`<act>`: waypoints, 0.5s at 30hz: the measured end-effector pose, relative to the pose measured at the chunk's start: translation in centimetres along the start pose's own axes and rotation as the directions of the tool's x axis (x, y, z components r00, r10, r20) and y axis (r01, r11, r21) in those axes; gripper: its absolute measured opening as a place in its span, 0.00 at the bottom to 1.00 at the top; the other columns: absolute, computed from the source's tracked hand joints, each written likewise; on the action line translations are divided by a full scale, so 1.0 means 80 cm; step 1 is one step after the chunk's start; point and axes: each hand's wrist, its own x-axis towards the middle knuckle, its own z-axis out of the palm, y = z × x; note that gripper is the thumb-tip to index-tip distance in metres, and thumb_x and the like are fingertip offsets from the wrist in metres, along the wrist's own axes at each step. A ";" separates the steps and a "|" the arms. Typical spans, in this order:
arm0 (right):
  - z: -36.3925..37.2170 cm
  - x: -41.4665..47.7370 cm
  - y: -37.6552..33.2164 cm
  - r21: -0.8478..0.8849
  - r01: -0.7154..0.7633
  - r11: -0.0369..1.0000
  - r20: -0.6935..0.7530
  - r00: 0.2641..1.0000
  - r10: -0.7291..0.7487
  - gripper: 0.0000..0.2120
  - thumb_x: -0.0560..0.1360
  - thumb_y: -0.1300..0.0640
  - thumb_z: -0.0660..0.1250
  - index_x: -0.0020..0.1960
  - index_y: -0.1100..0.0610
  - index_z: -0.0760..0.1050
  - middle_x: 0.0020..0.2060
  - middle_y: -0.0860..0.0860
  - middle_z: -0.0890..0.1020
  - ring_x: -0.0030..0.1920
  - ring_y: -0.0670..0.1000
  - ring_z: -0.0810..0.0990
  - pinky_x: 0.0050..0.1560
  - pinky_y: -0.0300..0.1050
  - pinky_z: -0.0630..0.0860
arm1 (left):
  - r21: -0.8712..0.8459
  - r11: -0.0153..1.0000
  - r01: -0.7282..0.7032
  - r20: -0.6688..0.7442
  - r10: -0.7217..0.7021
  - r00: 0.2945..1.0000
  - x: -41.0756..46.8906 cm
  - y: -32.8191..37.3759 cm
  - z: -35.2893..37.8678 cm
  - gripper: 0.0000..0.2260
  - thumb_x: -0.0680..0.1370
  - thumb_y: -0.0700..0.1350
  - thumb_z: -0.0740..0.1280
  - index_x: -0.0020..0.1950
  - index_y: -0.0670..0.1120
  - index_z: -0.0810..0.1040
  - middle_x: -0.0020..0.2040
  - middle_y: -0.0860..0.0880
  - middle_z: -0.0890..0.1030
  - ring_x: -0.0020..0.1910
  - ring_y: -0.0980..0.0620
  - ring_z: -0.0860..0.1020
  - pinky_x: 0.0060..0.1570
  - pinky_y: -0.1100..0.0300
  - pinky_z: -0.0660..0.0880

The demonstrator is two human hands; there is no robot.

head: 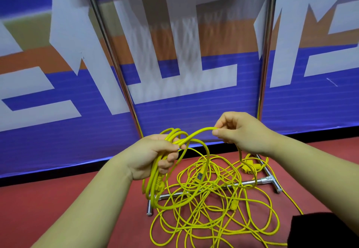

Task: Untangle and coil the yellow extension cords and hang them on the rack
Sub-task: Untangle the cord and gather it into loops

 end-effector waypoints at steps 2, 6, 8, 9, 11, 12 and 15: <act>0.005 0.001 0.000 -0.002 -0.003 1.000 -0.012 1.000 0.003 0.05 0.75 0.56 0.73 0.44 0.56 0.79 0.29 0.46 0.79 0.31 0.45 0.75 0.38 0.46 0.73 | 0.093 0.996 -0.011 -0.052 0.016 0.999 0.002 -0.002 0.005 0.07 0.78 0.41 0.68 0.52 0.39 0.74 0.30 0.50 0.77 0.23 0.59 0.75 0.24 0.66 0.71; 0.010 0.001 0.003 -0.011 -0.011 1.000 -0.012 1.000 0.010 0.05 0.75 0.56 0.73 0.44 0.56 0.78 0.28 0.45 0.79 0.31 0.46 0.76 0.39 0.49 0.74 | 0.134 0.991 0.004 -0.027 0.000 1.000 0.006 -0.006 0.003 0.12 0.75 0.51 0.70 0.46 0.43 0.74 0.31 0.48 0.71 0.24 0.57 0.70 0.25 0.64 0.67; 0.010 0.001 0.004 -0.014 -0.016 1.000 0.000 1.000 0.016 0.05 0.75 0.56 0.73 0.44 0.56 0.78 0.29 0.46 0.79 0.32 0.47 0.77 0.40 0.52 0.76 | 0.124 0.992 0.010 -0.054 -0.004 0.999 0.007 -0.006 0.002 0.09 0.80 0.47 0.68 0.46 0.43 0.74 0.31 0.49 0.74 0.25 0.56 0.73 0.26 0.64 0.70; 0.011 0.001 0.004 -0.018 -0.017 1.000 0.008 1.000 0.018 0.05 0.75 0.57 0.73 0.44 0.56 0.79 0.29 0.46 0.79 0.32 0.47 0.77 0.41 0.54 0.77 | 0.113 0.993 0.015 -0.065 -0.008 0.998 0.007 -0.006 0.003 0.07 0.81 0.45 0.66 0.45 0.42 0.75 0.31 0.49 0.76 0.26 0.56 0.74 0.26 0.64 0.71; 0.012 0.001 0.004 -0.025 -0.019 1.000 0.018 1.000 0.019 0.05 0.75 0.56 0.74 0.45 0.56 0.79 0.29 0.47 0.79 0.32 0.47 0.77 0.42 0.56 0.78 | 0.079 0.996 0.038 -0.038 -0.035 0.999 0.007 -0.005 0.003 0.07 0.81 0.43 0.66 0.44 0.43 0.75 0.31 0.48 0.75 0.26 0.54 0.73 0.26 0.63 0.71; 0.012 0.001 0.004 -0.025 -0.019 1.000 0.018 1.000 0.019 0.05 0.75 0.56 0.74 0.45 0.56 0.79 0.30 0.47 0.79 0.32 0.47 0.77 0.42 0.56 0.78 | 0.067 0.997 0.047 -0.015 -0.046 0.999 0.007 -0.005 0.003 0.07 0.80 0.43 0.67 0.44 0.43 0.75 0.31 0.48 0.74 0.27 0.53 0.72 0.26 0.62 0.70; 0.012 0.001 0.004 -0.023 -0.007 1.000 0.016 1.000 0.008 0.05 0.75 0.57 0.74 0.45 0.56 0.79 0.29 0.47 0.79 0.31 0.46 0.77 0.40 0.51 0.76 | 0.055 0.997 0.052 0.020 -0.053 0.998 0.006 -0.003 0.004 0.06 0.78 0.44 0.69 0.44 0.43 0.77 0.31 0.47 0.71 0.24 0.54 0.68 0.24 0.64 0.65</act>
